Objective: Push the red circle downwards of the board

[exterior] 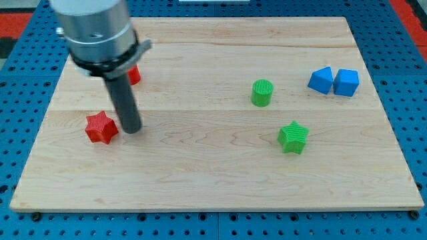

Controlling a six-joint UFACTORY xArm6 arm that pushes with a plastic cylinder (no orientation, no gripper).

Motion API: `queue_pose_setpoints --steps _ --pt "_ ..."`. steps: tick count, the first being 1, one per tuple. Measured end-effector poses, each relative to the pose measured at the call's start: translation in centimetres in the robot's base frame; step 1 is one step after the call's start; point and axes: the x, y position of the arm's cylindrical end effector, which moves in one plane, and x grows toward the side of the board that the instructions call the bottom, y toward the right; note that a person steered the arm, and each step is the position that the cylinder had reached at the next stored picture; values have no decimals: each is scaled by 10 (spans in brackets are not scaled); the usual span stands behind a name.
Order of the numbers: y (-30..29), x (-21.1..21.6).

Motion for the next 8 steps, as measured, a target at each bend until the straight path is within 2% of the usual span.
queue_pose_setpoints --steps 1,2,3,4,5,6,8 --pt "-28 -7" --pt "-17 -21" --pt "-48 -65" --pt "-42 -124" --pt "10 -146" --pt "51 -142" --pt "74 -140"
